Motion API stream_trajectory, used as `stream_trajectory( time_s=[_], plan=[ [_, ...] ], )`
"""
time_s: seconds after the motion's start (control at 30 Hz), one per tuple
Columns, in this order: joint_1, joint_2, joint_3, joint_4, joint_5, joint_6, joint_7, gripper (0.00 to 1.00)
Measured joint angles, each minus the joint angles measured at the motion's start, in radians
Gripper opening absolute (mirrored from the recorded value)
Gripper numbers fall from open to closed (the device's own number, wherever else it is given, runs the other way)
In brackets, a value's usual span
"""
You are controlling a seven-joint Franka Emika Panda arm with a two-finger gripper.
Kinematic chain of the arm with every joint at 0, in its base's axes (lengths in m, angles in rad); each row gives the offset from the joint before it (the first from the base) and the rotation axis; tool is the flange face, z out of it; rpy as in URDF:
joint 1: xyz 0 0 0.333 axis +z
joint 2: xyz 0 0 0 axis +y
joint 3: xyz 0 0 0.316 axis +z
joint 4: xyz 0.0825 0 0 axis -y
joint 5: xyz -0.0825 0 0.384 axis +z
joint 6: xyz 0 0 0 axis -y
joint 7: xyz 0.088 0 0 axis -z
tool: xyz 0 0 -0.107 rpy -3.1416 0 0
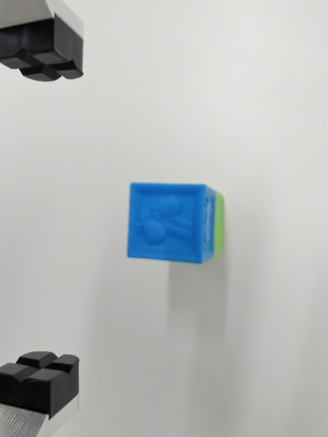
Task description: Stack cube
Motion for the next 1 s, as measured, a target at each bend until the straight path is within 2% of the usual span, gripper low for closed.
stream_trajectory(
  time_s=[0.53, 1.0],
  plan=[
    [0.000, -0.069, 0.000, 0.081, -0.005, -0.148, 0.003, 1.00],
    [0.000, -0.097, 0.000, 0.150, -0.007, -0.244, 0.005, 1.00]
  ],
)
